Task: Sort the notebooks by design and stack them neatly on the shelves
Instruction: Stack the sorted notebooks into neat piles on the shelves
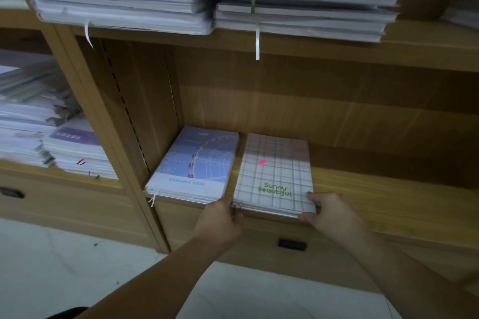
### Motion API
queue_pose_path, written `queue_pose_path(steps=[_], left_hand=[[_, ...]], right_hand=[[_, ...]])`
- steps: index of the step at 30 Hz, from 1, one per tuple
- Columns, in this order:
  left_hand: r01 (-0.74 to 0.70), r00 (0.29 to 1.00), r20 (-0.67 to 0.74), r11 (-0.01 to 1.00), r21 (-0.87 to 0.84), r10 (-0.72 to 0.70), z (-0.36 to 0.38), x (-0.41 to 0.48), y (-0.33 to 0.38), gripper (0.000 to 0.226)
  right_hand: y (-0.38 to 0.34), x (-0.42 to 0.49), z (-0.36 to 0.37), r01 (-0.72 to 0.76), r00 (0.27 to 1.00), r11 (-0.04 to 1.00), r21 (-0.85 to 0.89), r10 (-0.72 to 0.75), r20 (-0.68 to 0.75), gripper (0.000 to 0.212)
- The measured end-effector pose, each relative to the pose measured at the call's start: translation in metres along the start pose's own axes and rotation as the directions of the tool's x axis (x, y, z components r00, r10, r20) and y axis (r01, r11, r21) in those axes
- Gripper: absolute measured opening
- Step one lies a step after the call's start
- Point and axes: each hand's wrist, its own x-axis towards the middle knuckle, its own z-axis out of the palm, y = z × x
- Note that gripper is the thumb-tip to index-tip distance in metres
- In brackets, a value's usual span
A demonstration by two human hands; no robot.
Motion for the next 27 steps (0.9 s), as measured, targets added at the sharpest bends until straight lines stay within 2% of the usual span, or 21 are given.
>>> queue_pose_path(steps=[10,14,18,20,23,27], left_hand=[[0.036,0.999,0.021,0.999,0.04,-0.037,-0.002,-0.002,0.005,0.02],[0.028,1.0,0.009,0.999,0.047,-0.028,-0.006,-0.007,0.004,0.027],[0.052,0.998,0.015,0.997,0.051,-0.053,-0.012,-0.021,0.005,0.008],[0.041,0.997,0.056,0.998,0.043,-0.044,-0.018,-0.034,0.009,0.019],[0.016,0.992,0.126,0.999,0.031,-0.02,-0.03,-0.057,0.019,0.013],[-0.009,0.991,0.133,1.0,-0.022,0.011,-0.051,-0.089,0.033,0.015]], right_hand=[[-0.002,-0.006,-0.001,0.002,1.0,1.0,0.01,-0.002,0.006,0.069],[-0.006,-0.008,-0.016,-0.027,0.997,1.0,-0.015,0.028,0.078,0.041],[-0.005,-0.015,-0.033,-0.021,0.997,0.997,-0.068,0.026,0.067,0.062],[-0.007,-0.023,-0.041,0.003,0.997,0.997,-0.08,0.002,0.073,0.065],[-0.014,-0.042,-0.051,0.013,0.997,0.996,-0.085,-0.006,0.079,0.069],[-0.037,-0.076,-0.054,0.063,0.996,0.992,-0.106,-0.056,0.066,0.067]])
